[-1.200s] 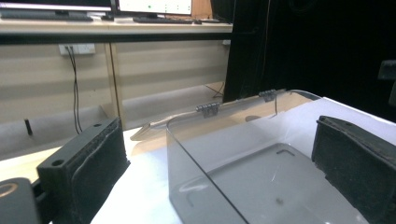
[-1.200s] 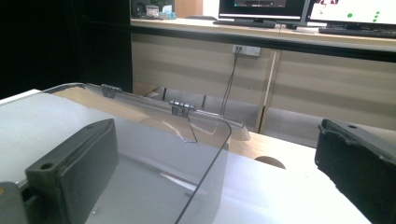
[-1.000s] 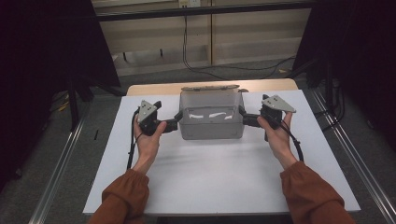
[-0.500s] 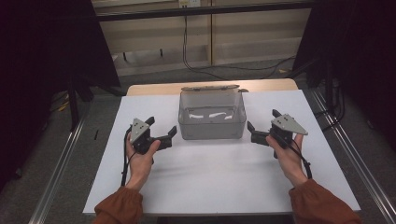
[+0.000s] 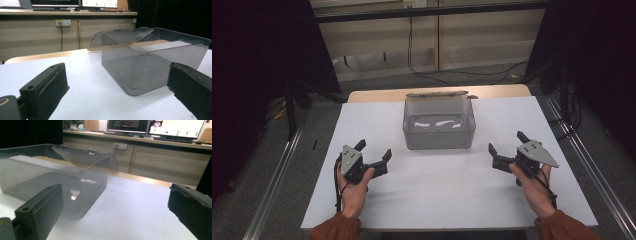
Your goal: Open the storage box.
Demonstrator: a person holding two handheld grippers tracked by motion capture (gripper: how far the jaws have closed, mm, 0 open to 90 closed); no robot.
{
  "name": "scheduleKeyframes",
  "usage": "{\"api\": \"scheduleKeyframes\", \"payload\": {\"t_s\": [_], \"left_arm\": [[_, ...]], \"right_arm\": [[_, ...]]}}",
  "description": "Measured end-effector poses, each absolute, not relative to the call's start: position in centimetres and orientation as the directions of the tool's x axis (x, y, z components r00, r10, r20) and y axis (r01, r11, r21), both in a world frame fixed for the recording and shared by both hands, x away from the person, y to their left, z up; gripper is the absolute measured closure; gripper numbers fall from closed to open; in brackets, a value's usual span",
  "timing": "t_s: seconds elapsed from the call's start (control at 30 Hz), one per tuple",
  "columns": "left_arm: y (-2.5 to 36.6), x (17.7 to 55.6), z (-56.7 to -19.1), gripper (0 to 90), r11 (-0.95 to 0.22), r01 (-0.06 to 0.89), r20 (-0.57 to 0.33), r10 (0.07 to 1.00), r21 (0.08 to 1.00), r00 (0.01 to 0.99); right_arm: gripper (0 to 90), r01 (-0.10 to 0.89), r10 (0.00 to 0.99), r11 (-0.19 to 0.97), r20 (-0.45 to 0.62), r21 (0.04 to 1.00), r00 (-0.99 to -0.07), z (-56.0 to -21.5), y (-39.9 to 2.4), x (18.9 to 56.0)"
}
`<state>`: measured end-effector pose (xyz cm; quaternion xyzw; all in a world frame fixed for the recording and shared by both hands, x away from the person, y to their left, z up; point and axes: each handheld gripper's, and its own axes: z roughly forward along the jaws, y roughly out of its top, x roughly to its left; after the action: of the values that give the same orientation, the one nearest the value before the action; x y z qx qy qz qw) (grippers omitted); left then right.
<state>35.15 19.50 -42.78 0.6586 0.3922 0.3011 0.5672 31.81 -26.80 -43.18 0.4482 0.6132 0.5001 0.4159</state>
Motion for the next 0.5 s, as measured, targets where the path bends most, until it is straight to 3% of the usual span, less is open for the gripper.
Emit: {"api": "scheduleKeyframes", "payload": {"t_s": [0.5], "left_arm": [[21.0,31.7,-43.3,2.9,-0.053,0.201,-0.056,0.864,0.978,0.5]], "right_arm": [[0.0,0.152,0.974,0.089,-0.054,0.984,-0.22,-44.1,-29.1,26.6]]}}
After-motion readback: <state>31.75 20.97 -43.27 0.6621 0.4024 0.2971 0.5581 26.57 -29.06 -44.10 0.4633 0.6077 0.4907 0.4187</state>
